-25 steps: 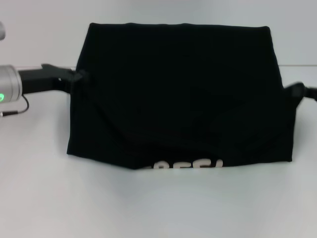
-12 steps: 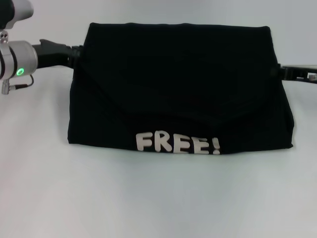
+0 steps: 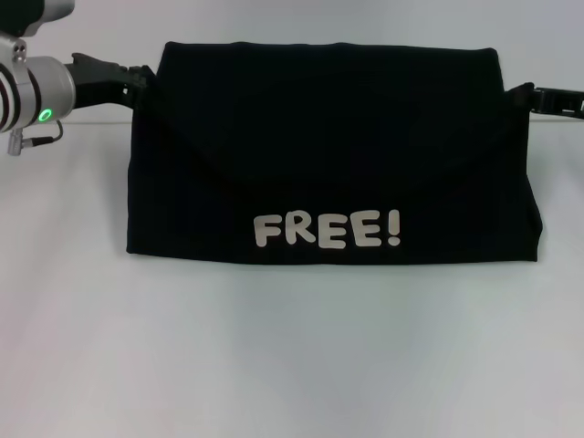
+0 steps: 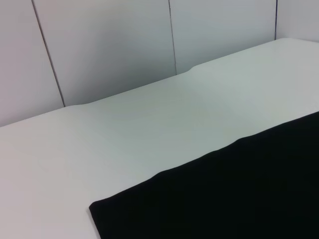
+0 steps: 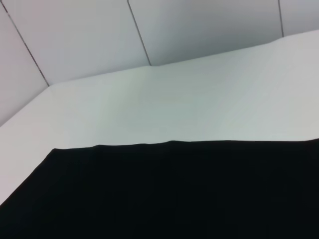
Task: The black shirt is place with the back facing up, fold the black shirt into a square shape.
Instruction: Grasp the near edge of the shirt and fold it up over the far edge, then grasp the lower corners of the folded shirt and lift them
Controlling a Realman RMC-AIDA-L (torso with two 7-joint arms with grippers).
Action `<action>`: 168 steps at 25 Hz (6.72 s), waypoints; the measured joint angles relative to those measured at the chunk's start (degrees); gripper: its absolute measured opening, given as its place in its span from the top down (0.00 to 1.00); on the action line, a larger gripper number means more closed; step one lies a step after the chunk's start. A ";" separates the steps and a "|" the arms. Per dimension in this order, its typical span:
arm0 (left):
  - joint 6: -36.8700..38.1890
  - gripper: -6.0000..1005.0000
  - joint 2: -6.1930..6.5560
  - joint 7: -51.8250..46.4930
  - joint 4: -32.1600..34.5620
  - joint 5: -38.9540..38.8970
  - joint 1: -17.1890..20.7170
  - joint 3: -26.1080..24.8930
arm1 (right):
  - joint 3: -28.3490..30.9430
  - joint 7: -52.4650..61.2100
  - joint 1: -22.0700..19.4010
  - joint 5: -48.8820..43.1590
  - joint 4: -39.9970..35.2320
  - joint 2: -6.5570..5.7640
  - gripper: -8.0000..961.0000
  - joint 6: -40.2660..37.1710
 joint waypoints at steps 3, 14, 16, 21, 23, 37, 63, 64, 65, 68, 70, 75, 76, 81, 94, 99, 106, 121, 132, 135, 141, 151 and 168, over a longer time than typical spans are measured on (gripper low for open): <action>-1.09 0.99 -0.01 0.29 -1.58 -0.06 -0.37 0.03 | -0.63 0.01 0.04 0.01 0.59 0.28 0.96 1.10; -6.56 0.99 -1.34 1.24 -5.27 -0.14 -0.92 3.68 | -1.13 0.10 -0.81 0.01 0.59 3.42 0.96 5.68; -6.58 0.97 -1.49 1.25 -5.20 -0.15 -0.92 3.71 | -0.96 0.10 -1.15 0.01 0.07 3.82 0.96 5.70; -6.88 0.87 -1.62 1.20 -5.10 -0.15 -0.91 3.77 | -0.74 -0.18 -2.45 2.79 -1.21 4.19 0.80 5.95; -6.88 0.78 -1.62 1.20 -5.10 -0.15 -0.91 3.77 | -0.94 -0.37 -3.41 5.67 -2.37 4.29 0.71 5.65; -0.69 0.21 -3.94 -5.58 6.05 0.54 3.20 4.01 | -1.21 -0.26 -6.37 13.36 -4.41 3.05 0.27 -3.49; 26.29 0.10 -4.17 -34.50 16.38 1.25 17.45 3.12 | -2.61 -1.67 -9.73 13.21 -7.90 2.50 0.28 -15.96; 25.99 0.10 -4.17 -34.89 15.76 1.28 17.49 3.14 | -2.49 -2.14 -9.97 13.31 -8.11 2.52 0.28 -16.93; 25.36 0.10 -4.15 -35.08 14.96 1.29 17.49 3.13 | -2.37 -2.40 -10.14 13.36 -8.19 2.52 0.28 -17.54; 23.56 0.10 -4.17 -35.20 12.45 1.58 17.46 3.45 | -2.22 -2.87 -10.75 13.84 -8.83 2.41 0.28 -18.72; 22.68 0.10 -4.21 -35.23 11.04 1.89 17.32 3.56 | -2.22 -2.90 -10.85 13.94 -8.94 2.40 0.28 -18.68; 22.18 0.10 -4.43 -35.01 9.80 1.99 17.22 3.72 | -2.19 -3.05 -11.16 14.17 -8.99 1.96 0.28 -18.57; 22.14 0.10 -4.46 -34.88 9.59 2.00 17.20 3.89 | -2.19 -3.06 -11.17 14.17 -8.99 1.90 0.28 -18.64; 21.58 0.10 -4.71 -33.69 9.08 1.74 17.22 4.43 | -2.58 -3.07 -11.20 14.18 -8.99 1.86 0.28 -18.41; 20.97 0.20 -5.17 -29.14 8.93 0.60 16.61 3.98 | -2.21 -3.15 -11.81 14.16 -8.98 1.95 0.28 -18.37; 20.96 0.31 -4.91 -28.85 8.95 0.44 16.60 4.04 | -2.19 -3.15 -11.93 14.18 -8.98 1.99 0.28 -18.40; 20.83 0.50 -4.71 -28.80 9.18 1.01 16.57 4.16 | -2.20 -2.58 -12.51 14.22 -8.98 1.78 0.28 -18.65; 21.27 0.98 -4.56 -28.21 9.28 1.27 16.45 4.37 | -2.93 11.37 -13.58 1.16 -8.77 -1.89 0.29 -18.44; 21.74 0.98 -4.18 -27.87 9.17 1.73 15.91 4.43 | -9.28 15.52 -12.34 -4.03 -8.02 0.50 0.29 -14.69; 21.74 0.98 -4.16 -27.82 9.01 2.60 15.73 4.45 | -10.88 15.56 -11.67 -4.06 -7.17 1.06 0.29 -13.62; 21.44 0.98 -4.13 -27.82 8.90 2.69 15.70 4.46 | -12.81 15.58 -10.29 -4.09 -6.27 2.00 0.29 -12.05; 21.06 0.98 -4.13 -27.81 8.84 2.68 15.70 4.33 | -14.65 15.60 -10.20 -4.13 -5.86 2.67 0.54 -9.22; 21.26 0.98 -4.14 -27.89 8.81 2.66 15.63 4.24 | -12.59 9.99 -12.84 -1.95 -5.93 1.99 0.83 -13.75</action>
